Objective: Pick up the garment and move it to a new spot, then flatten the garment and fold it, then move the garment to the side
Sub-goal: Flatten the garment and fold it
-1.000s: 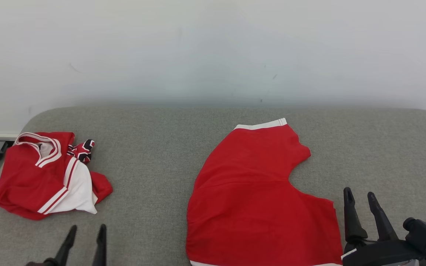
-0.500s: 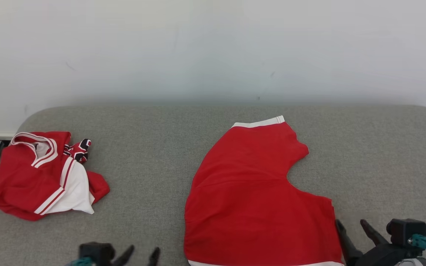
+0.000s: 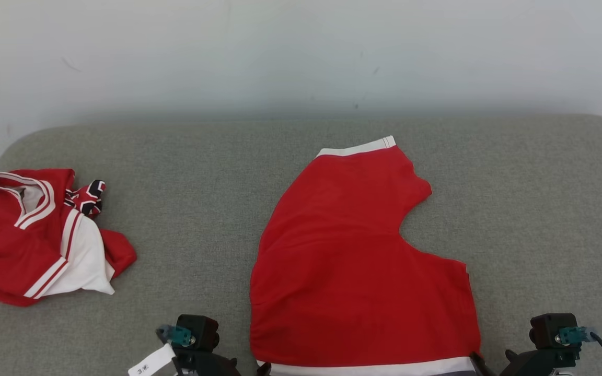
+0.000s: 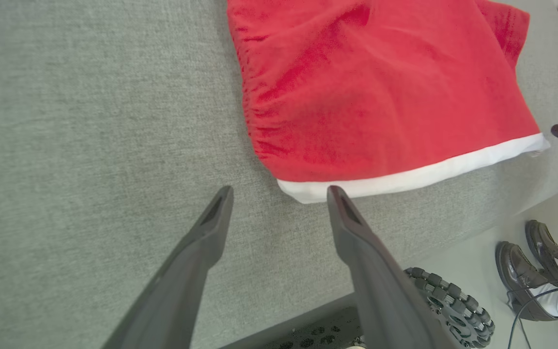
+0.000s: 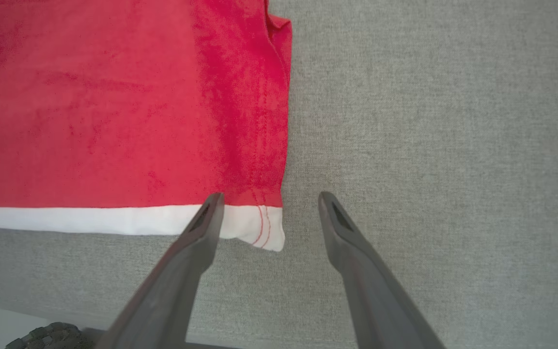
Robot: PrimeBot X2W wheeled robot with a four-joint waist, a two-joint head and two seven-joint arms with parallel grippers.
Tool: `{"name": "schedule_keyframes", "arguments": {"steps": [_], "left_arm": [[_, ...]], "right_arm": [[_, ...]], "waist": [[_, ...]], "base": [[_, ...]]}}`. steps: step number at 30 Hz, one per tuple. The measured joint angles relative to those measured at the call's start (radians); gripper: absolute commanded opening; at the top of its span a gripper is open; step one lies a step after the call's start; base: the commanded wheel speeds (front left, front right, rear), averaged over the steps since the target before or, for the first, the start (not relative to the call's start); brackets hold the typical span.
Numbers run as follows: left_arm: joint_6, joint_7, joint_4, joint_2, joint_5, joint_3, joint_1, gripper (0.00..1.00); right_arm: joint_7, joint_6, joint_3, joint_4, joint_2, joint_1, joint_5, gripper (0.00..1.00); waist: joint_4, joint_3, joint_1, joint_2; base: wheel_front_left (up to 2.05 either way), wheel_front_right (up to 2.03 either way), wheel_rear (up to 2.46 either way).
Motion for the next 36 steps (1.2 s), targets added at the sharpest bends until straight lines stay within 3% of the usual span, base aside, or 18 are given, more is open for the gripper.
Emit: {"name": "schedule_keyframes", "arguments": {"steps": [6, 14, 22, 32, 35, 36], "left_arm": [[0.001, 0.075, 0.036, -0.03, -0.028, 0.003, -0.025, 0.82], [0.008, 0.116, 0.062, -0.053, -0.035, 0.009, -0.042, 0.77], [0.009, 0.134, 0.098, -0.081, -0.041, 0.026, -0.045, 0.58], [0.009, 0.143, 0.114, -0.108, -0.038, 0.037, -0.077, 0.48], [0.009, 0.147, 0.116, -0.111, -0.037, 0.037, -0.079, 0.32], [0.009, 0.147, 0.116, -0.111, -0.037, 0.037, -0.079, 0.17]], "right_arm": [[0.102, -0.001, -0.026, 0.01, 0.018, 0.009, -0.012, 1.0], [0.173, -0.001, -0.065, -0.006, 0.066, 0.009, -0.046, 1.0], [0.233, -0.001, -0.072, -0.013, 0.098, 0.007, -0.08, 1.0], [0.29, -0.001, -0.094, -0.001, 0.116, -0.037, -0.081, 1.0], [0.304, -0.001, -0.094, 0.005, 0.124, -0.038, -0.086, 0.92], [0.305, -0.001, -0.094, 0.007, 0.127, -0.038, -0.087, 0.81]], "waist": [[-0.008, 0.03, 0.0, 0.0], [-0.005, 0.031, 0.0, 0.0], [-0.004, 0.039, 0.0, 0.0], [0.0, 0.058, 0.0, 0.0], [0.003, 0.06, 0.0, 0.0], [0.004, 0.061, 0.0, 0.0]], "base": [[0.0, 0.0, 0.0], [0.0, 0.0, 0.0], [0.0, 0.0, 0.0], [0.0, 0.0, 0.0], [0.0, 0.0, 0.0], [0.0, 0.0, 0.0]]}}
